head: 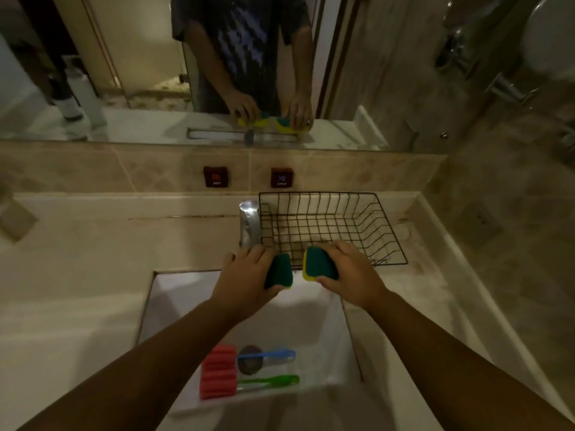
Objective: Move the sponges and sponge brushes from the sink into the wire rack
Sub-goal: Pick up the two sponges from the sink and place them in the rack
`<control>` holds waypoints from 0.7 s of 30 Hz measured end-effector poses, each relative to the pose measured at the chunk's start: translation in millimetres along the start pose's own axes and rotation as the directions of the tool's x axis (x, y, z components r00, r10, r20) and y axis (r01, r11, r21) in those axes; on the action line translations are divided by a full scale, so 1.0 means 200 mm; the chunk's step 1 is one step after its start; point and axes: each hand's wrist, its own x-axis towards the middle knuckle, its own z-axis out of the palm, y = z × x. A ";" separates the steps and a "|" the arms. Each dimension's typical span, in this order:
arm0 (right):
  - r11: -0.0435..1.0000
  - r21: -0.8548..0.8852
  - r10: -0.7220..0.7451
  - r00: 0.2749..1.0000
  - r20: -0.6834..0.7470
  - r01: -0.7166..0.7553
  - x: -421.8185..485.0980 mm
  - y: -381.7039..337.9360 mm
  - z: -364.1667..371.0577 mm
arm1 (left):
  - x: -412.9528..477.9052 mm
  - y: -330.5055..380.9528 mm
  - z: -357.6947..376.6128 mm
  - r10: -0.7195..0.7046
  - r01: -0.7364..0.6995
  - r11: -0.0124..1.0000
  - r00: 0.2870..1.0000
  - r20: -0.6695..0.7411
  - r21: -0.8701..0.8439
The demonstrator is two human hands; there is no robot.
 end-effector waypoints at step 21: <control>0.990 0.124 -0.085 0.984 0.155 0.066 0.70 0.83 0.18 | 0.95 0.11 0.47 -0.205 0.191 0.970 0.975 0.084 0.151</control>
